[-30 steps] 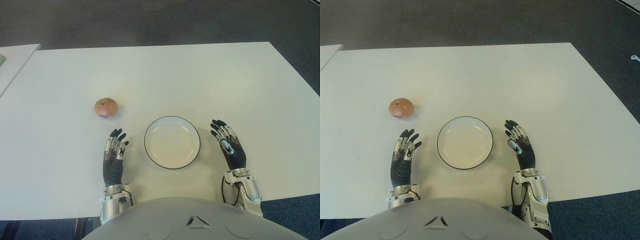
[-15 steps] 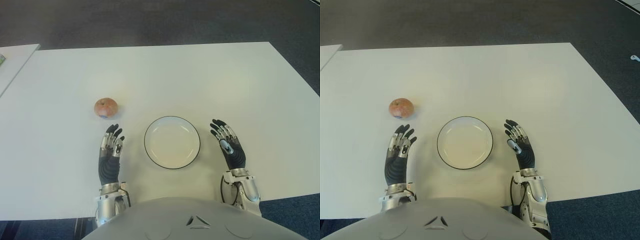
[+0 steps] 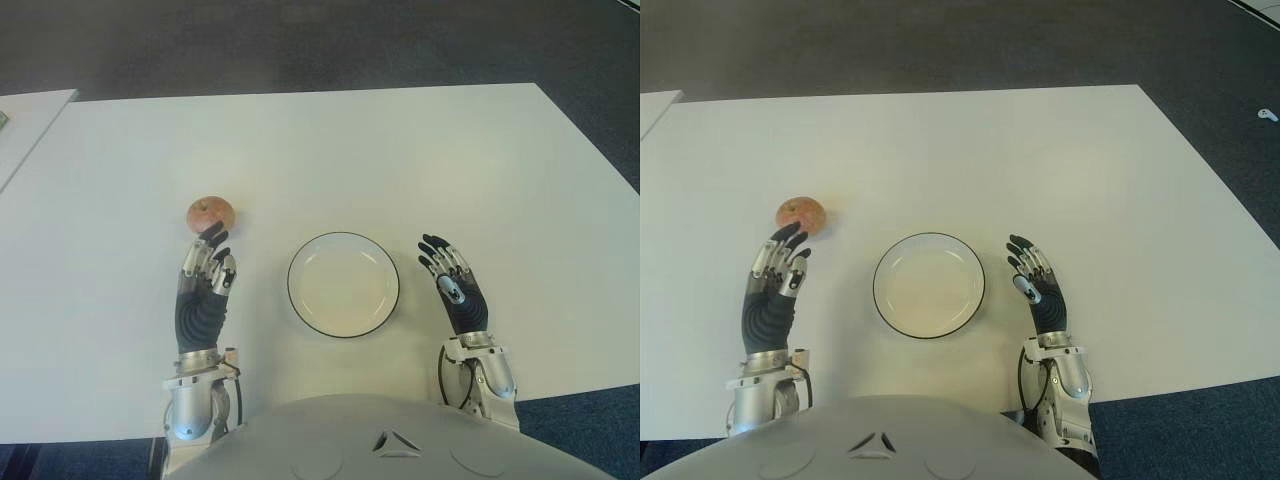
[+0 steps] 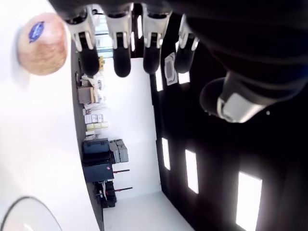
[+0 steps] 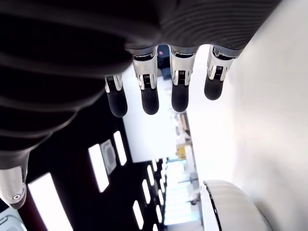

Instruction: Put the apples into the plate.

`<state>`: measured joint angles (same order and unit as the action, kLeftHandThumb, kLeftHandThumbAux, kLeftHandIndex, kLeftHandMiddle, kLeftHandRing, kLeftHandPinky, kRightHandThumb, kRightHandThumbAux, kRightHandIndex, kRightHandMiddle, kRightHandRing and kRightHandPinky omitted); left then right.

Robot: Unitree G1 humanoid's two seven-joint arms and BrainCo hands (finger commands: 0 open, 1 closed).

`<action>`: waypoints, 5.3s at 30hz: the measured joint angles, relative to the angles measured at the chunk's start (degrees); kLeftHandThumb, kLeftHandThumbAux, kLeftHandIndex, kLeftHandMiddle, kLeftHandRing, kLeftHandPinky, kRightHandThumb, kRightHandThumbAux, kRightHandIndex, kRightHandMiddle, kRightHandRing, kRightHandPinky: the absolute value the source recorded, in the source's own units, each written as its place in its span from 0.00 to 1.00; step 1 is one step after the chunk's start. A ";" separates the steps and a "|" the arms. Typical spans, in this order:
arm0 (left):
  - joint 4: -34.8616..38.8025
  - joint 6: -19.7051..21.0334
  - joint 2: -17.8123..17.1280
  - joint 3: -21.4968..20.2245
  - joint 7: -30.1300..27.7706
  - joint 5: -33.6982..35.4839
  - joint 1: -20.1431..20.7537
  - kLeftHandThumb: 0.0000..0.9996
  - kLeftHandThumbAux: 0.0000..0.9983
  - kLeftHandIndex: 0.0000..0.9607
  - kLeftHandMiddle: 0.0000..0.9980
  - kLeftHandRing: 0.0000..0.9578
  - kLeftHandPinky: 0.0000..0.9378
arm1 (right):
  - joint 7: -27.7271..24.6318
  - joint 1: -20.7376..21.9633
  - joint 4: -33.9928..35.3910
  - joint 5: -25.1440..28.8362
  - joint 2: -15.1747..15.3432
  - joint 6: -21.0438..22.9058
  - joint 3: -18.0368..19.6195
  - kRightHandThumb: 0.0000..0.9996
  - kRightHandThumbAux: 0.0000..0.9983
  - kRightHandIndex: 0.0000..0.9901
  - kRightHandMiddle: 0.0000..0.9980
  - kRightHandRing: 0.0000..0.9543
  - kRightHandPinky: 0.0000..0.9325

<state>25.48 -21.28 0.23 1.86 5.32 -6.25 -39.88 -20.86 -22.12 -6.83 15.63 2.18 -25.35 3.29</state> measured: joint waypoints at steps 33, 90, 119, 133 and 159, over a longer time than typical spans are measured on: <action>9.64 17.75 -21.52 -8.61 -6.00 -46.36 16.05 0.38 0.48 0.13 0.10 0.11 0.20 | 0.35 5.13 -4.99 -1.04 -0.14 -2.43 0.06 0.18 0.51 0.17 0.17 0.12 0.10; -30.64 20.22 -37.36 3.53 -3.03 -51.15 39.13 0.35 0.25 0.00 0.00 0.00 0.00 | 0.72 6.57 -6.64 -1.74 -0.18 -3.42 1.14 0.24 0.55 0.18 0.17 0.12 0.13; -52.96 23.03 -36.32 11.85 5.20 -48.74 51.33 0.40 0.27 0.00 0.00 0.00 0.00 | -0.82 6.73 -6.88 -1.59 -0.17 -3.41 1.80 0.25 0.57 0.21 0.19 0.13 0.12; -68.11 20.85 -35.01 16.97 15.82 -47.42 57.65 0.41 0.31 0.06 0.06 0.06 0.12 | -1.21 6.73 -6.96 -0.90 -0.36 -3.31 2.23 0.26 0.57 0.22 0.20 0.14 0.14; -80.35 11.28 -32.17 21.50 30.59 -38.48 60.96 0.75 0.70 0.46 0.87 0.89 0.88 | -1.57 5.63 -6.11 -0.61 -0.38 -3.28 2.58 0.24 0.56 0.22 0.20 0.16 0.17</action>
<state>-54.87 -10.00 -31.94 23.36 35.91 -44.73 21.08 -22.44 -16.49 -12.94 15.01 1.80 -28.63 5.87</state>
